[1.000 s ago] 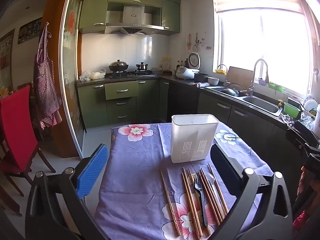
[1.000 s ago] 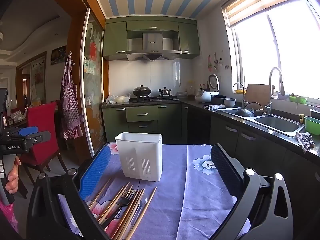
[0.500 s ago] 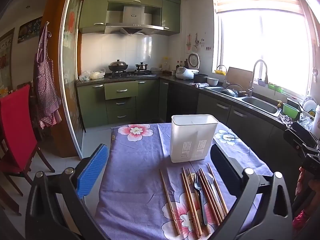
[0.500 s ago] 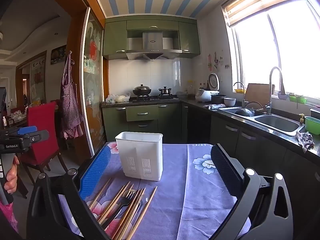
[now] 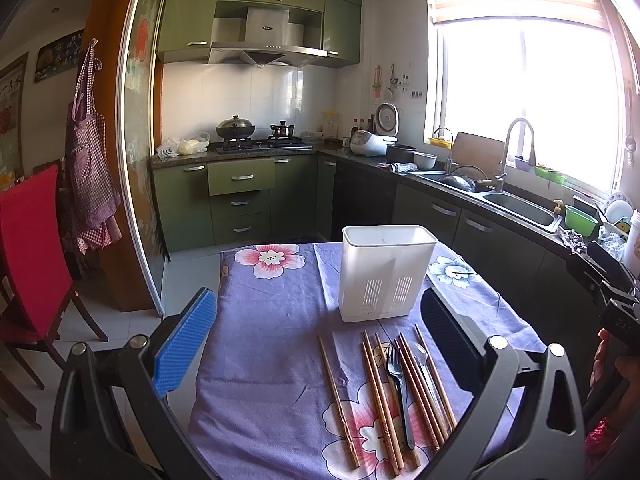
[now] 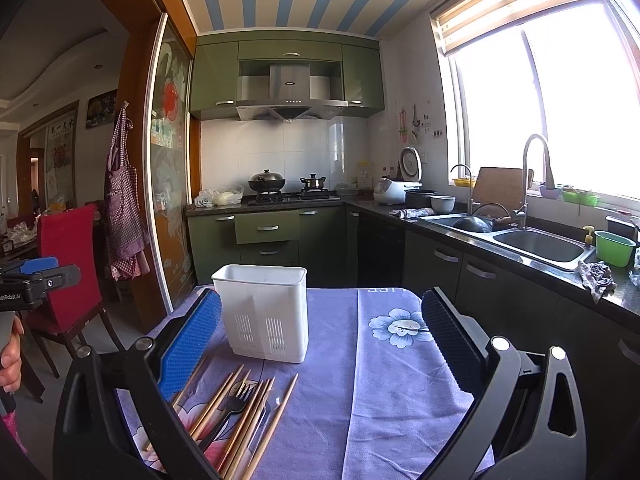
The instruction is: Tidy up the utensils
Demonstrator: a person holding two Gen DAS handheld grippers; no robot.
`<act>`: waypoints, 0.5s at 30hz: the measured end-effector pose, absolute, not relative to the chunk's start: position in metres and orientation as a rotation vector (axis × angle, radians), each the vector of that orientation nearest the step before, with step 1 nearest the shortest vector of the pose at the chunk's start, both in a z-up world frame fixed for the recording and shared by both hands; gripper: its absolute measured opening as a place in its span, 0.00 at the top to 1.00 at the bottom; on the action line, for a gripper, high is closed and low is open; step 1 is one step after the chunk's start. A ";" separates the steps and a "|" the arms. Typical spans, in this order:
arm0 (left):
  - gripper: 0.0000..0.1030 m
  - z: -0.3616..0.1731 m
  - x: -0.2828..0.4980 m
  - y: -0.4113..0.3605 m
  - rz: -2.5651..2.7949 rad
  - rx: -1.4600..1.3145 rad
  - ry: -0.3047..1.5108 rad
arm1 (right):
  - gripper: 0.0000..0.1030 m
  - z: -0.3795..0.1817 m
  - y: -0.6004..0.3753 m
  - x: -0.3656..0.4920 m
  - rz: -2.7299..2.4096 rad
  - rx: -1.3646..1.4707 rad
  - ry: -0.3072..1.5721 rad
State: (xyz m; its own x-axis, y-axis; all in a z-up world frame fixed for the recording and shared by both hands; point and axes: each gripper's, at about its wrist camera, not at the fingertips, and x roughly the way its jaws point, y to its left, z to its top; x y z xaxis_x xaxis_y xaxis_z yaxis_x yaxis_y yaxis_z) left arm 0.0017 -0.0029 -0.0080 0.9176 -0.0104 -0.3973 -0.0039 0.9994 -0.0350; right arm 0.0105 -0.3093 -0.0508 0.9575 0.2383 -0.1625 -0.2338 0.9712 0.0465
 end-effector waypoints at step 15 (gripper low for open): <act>0.06 -0.012 0.005 0.002 -0.010 -0.042 0.425 | 0.04 -0.050 -0.314 0.015 0.202 0.032 0.182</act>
